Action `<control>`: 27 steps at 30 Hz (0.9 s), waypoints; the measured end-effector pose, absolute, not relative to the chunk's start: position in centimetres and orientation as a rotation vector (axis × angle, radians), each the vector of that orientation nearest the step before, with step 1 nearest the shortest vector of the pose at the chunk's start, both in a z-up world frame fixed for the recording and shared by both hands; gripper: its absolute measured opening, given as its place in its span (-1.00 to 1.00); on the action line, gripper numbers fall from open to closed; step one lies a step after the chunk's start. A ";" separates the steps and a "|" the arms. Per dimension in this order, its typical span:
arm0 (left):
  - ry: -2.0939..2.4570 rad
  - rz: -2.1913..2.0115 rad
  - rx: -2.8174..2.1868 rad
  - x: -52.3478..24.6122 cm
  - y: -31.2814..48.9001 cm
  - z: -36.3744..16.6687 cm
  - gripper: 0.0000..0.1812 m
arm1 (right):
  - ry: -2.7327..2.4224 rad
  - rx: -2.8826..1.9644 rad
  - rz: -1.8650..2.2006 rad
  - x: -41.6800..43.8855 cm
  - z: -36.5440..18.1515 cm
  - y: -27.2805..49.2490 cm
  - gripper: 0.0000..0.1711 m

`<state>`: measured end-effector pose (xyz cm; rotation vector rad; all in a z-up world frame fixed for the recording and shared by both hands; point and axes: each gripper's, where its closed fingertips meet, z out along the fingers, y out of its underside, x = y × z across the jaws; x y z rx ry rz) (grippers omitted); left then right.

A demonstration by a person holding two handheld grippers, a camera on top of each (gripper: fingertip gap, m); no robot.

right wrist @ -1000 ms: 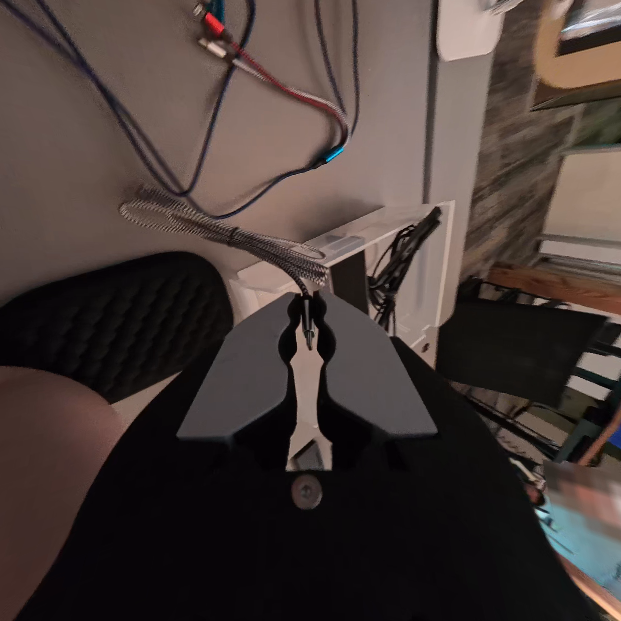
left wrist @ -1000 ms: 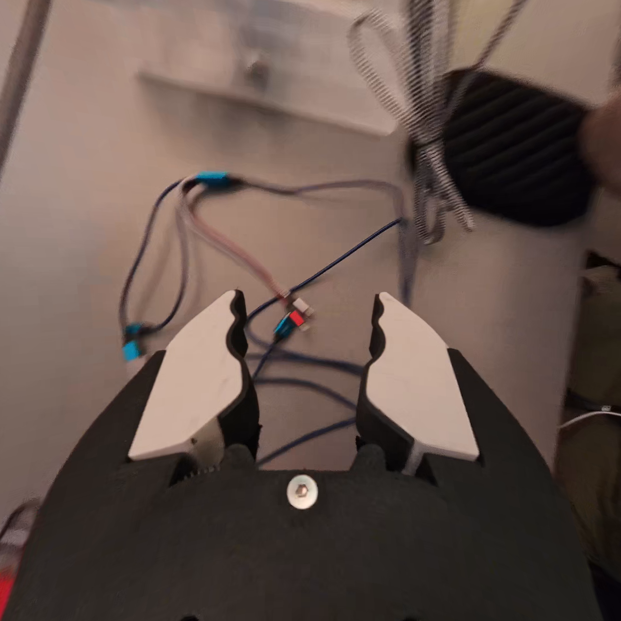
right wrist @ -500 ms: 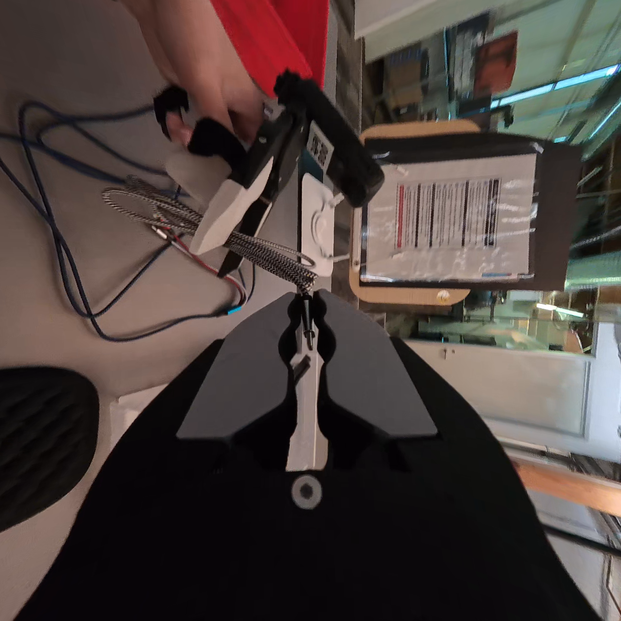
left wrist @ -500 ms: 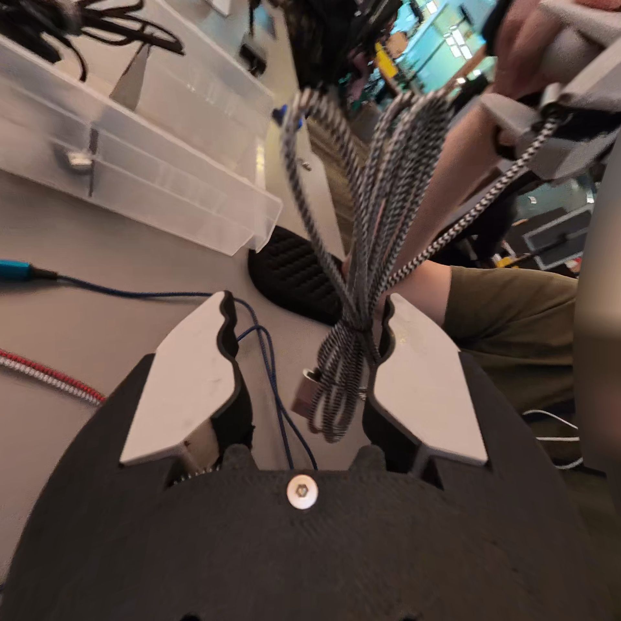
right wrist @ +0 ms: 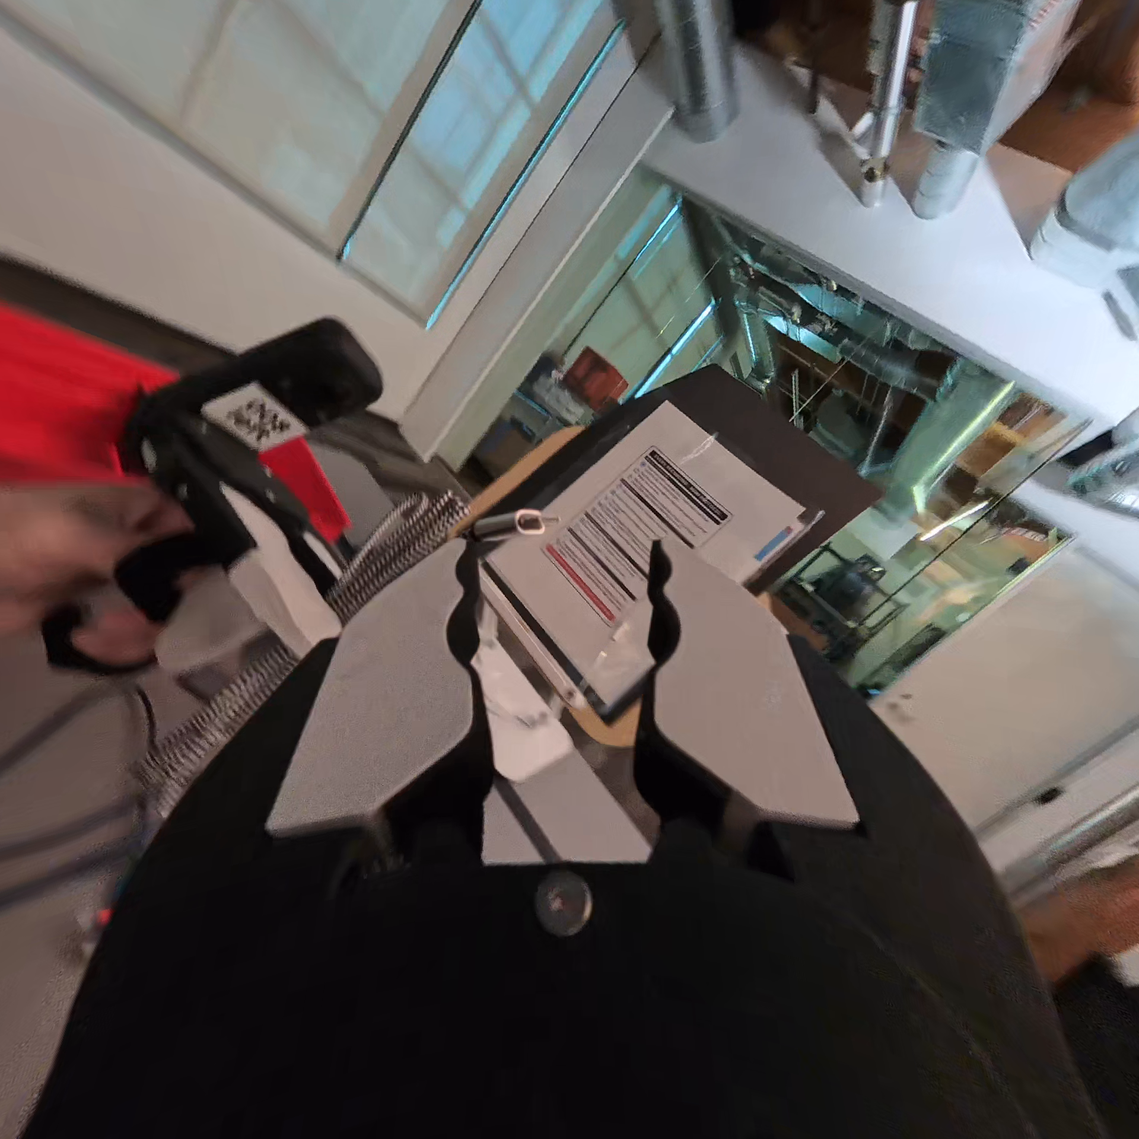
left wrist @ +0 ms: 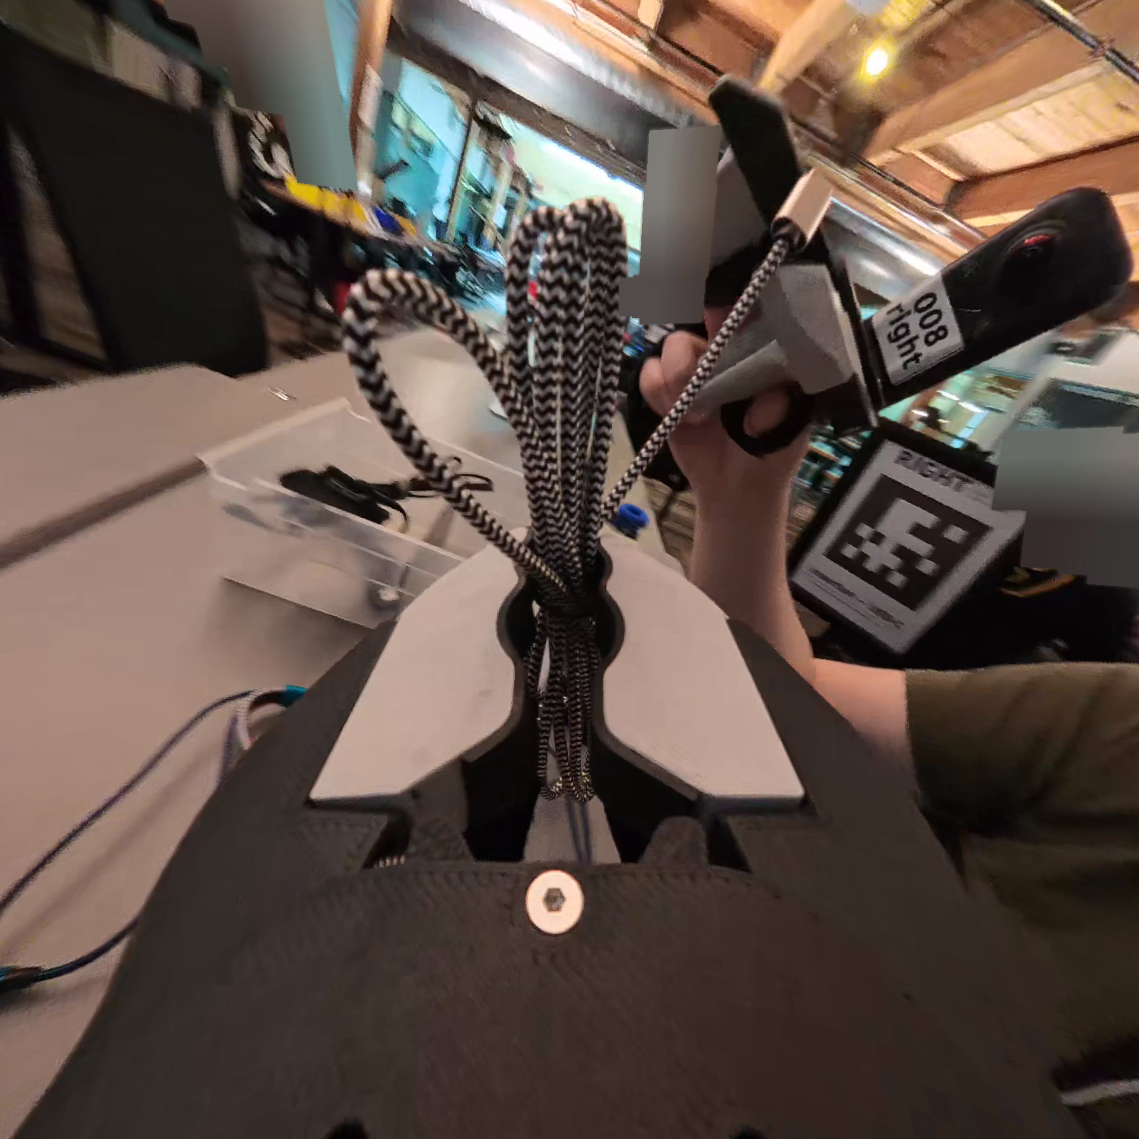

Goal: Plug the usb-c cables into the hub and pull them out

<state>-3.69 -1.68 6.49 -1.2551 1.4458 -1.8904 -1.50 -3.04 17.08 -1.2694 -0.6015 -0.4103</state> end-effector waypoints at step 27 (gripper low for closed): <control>1.333 -1.551 -1.178 -5.1 1.2 9.5 -0.39 | -0.472 -1.241 -0.348 -3.8 16.4 -1.4 -0.96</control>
